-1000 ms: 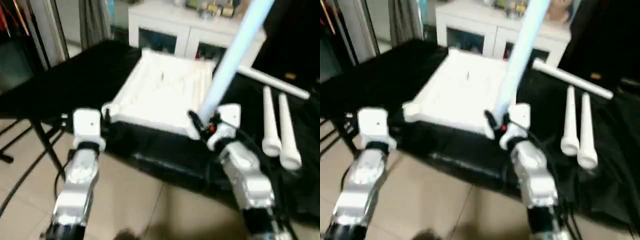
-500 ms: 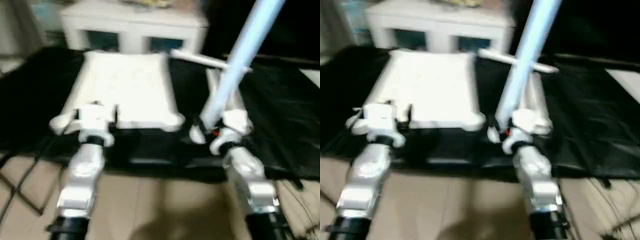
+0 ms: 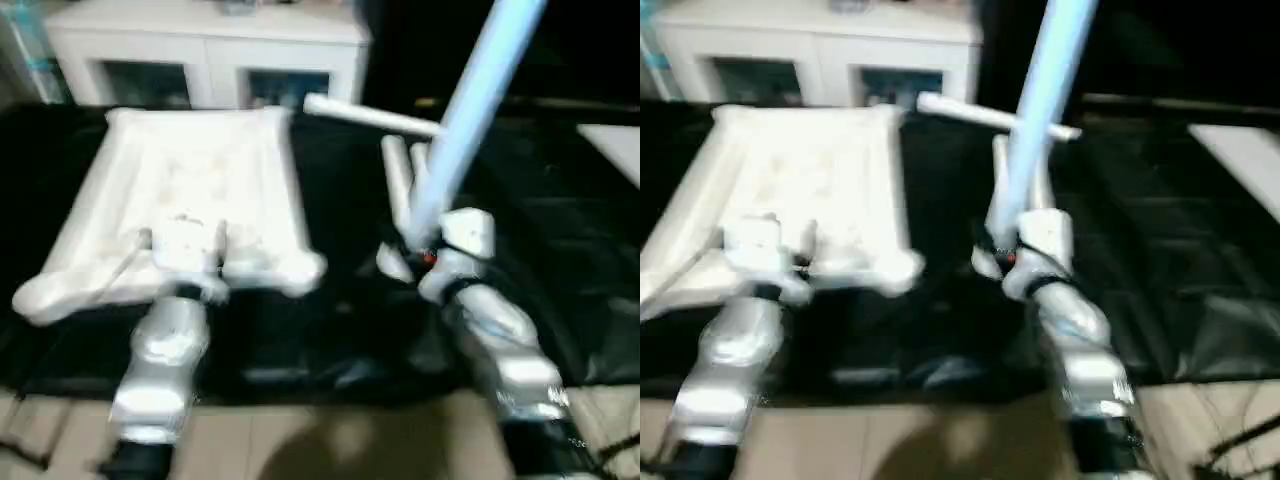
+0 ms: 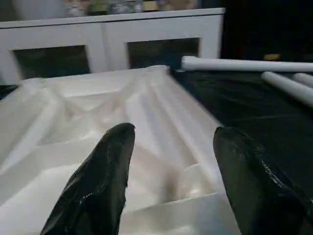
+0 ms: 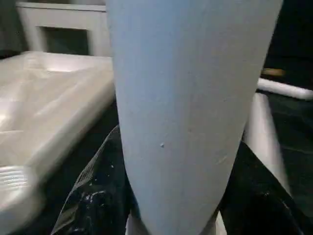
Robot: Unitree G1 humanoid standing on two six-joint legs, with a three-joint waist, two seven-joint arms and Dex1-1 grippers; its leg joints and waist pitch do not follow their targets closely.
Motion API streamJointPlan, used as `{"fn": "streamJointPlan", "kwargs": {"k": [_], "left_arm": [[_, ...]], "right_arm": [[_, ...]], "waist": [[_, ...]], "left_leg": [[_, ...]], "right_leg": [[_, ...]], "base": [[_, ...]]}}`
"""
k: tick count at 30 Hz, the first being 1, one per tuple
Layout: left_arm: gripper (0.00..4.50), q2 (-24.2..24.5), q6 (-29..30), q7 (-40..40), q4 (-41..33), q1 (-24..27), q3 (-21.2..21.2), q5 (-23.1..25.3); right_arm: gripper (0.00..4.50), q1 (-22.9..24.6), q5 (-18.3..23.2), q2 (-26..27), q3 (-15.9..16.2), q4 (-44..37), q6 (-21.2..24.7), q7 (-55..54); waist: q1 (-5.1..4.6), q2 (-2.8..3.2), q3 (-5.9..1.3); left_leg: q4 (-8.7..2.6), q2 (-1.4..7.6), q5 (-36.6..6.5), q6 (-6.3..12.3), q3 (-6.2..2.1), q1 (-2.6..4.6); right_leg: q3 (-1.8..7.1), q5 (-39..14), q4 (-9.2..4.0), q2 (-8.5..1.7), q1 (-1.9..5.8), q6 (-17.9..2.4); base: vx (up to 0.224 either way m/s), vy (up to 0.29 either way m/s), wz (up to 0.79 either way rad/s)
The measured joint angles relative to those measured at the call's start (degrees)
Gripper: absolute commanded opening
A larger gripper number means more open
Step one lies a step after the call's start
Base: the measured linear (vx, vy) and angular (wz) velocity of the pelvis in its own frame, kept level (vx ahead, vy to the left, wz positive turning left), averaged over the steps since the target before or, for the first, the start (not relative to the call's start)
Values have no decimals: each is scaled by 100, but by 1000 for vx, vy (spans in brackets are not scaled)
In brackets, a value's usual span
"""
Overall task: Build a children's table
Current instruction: Pick table leg, then insert table leg to table base
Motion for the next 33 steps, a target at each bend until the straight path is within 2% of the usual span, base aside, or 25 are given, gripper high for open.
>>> {"fn": "streamJointPlan", "kwargs": {"k": [1,3,4,5,6,7,8,9,10,11,12,13,14,15,16,17,18,19,20,21,22,23,26,29,33], "left_arm": [[295,31,-1,2,-37,7,40,1],[295,57,-8,9,-97,8,129,2],[295,107,-7,17,-100,67,207,4],[295,138,-6,21,-100,94,245,4],[295,204,2,51,-79,99,363,8],[295,215,2,64,-82,98,411,10],[295,208,2,66,-88,100,412,10],[295,203,2,66,-93,99,408,10],[295,205,1,66,-116,103,405,11],[295,202,1,66,-131,89,391,15],[295,104,2,62,-142,92,311,15],[295,71,1,57,-156,128,208,16],[295,96,1,55,-156,149,210,18],[295,149,0,54,-165,133,228,21],[295,196,-5,39,-196,100,266,20],[295,238,-30,-4,-201,82,306,8],[295,306,-37,-64,-191,107,377,-3],[295,437,-38,-259,-118,121,485,-113],[295,519,-87,-555,-96,116,482,-248],[322,581,-177,-805,-98,111,430,-358],[329,671,-274,-1244,-101,108,353,-546],[332,694,-321,-1498,-103,107,280,-649],[356,1152,-335,-2790,-155,181,-140,-1124],[378,1704,-60,-3954,-146,235,-324,-1431],[388,2364,372,-5214,27,-48,-633,-1492]], "right_arm": [[187,-23,3,33,15,1,-3,6],[187,-104,3,55,107,6,-12,39],[187,-119,2,115,187,31,-11,77],[187,-129,4,168,274,41,-2,117],[187,-184,4,217,488,39,13,237],[187,-215,4,214,554,37,22,287],[187,-220,-2,201,566,39,22,317],[187,-219,-9,192,567,40,21,330],[187,-217,-9,194,567,40,14,343],[187,-189,16,182,536,35,-2,368],[187,-120,83,157,454,59,25,407],[187,-73,118,156,376,84,54,420],[187,-25,134,159,370,83,55,451],[187,-17,139,161,388,80,53,472],[187,-18,144,150,412,40,47,494],[187,-18,163,161,421,36,41,512],[187,-24,187,243,476,48,49,519],[187,-59,229,360,660,11,48,583],[187,-35,264,383,701,-34,48,611],[187,-32,284,366,692,-73,48,629],[187,-28,320,330,647,-83,48,656],[187,-24,335,298,624,-87,49,672],[187,84,437,189,526,-128,69,799],[187,83,572,124,475,-208,113,1036],[187,40,782,-111,483,-357,173,1453]], "waist": [[16,61,11],[44,248,40],[62,319,54],[30,348,66],[-59,248,42],[-141,223,42],[-217,177,13],[-261,141,-4],[-325,17,-31],[-327,-102,-41],[-227,-51,-14],[-91,16,20],[15,26,26],[79,53,10],[144,207,-12],[175,315,-18],[157,306,-1],[105,250,-31],[134,265,-29],[166,243,-38],[203,143,-66],[193,57,-75],[194,46,-55],[113,92,-21],[98,199,55]], "left_leg": [[-106,32,93,-166,-3,-74],[-562,194,302,-366,5,-111],[-557,323,458,-526,-11,-42],[-573,321,436,-537,-29,-11],[-625,256,443,-473,-100,10],[-636,84,425,-428,-306,11],[-636,-81,395,-377,-512,21],[-655,-201,387,-363,-660,36],[-706,-412,385,-364,-832,62],[-665,-519,370,-318,-858,18],[-488,-428,250,54,-664,13],[-158,-280,195,166,-433,-60],[-9,-211,222,117,-304,-106],[-150,-101,275,33,-227,-141],[-579,99,339,-46,-175,-157],[-660,262,500,-504,-196,-105],[-640,207,450,-473,-197,-95],[-601,167,409,-418,-231,-91],[-576,139,407,-424,-261,-88],[-569,88,403,-433,-264,-92],[-561,-46,402,-443,-222,-95],[-537,-148,387,-459,-173,-111],[-605,-106,408,-481,-43,-147],[-635,52,441,-552,51,-134],[-639,159,454,-566,197,-35]], "right_leg": [[-80,8,-101,67,147,-51],[-348,-56,-177,170,330,-24],[-494,-77,-242,194,455,-1],[-524,-126,-272,191,460,-21],[-536,-242,-183,173,431,-188],[-541,-299,12,148,393,-202],[-441,-355,288,137,297,-134],[-357,-393,396,137,201,-72],[-157,-414,193,121,129,-1],[-55,-272,101,81,214,123],[-28,-303,30,109,315,119],[-18,-299,-101,140,442,65],[-5,-267,-213,137,533,27],[-28,-262,-300,159,586,29],[-147,-275,-389,261,664,32],[-258,-326,-359,308,683,43],[-306,-392,-140,252,584,-28],[-302,-395,353,203,342,-34],[-278,-343,492,204,160,46],[-238,-207,432,168,-7,176],[-79,113,97,62,-182,313],[78,214,-45,-25,-263,277],[127,264,-42,-44,-330,248],[-10,348,-152,-34,-274,117],[-18,345,-158,-38,-184,122]], "base": [[113,-55,-10],[133,34,-10],[151,73,-16],[204,95,-12],[112,31,2],[187,38,20],[137,-7,41],[182,-57,61],[106,-64,43],[90,-94,59],[120,-46,40],[120,-46,40],[136,-6,-3],[137,0,3],[137,0,3],[173,68,9],[196,73,4],[196,73,4],[92,29,-4],[-102,39,-4],[-102,39,-4],[-164,26,3],[-53,4,7],[-80,-33,2],[-86,-23,4]]}}
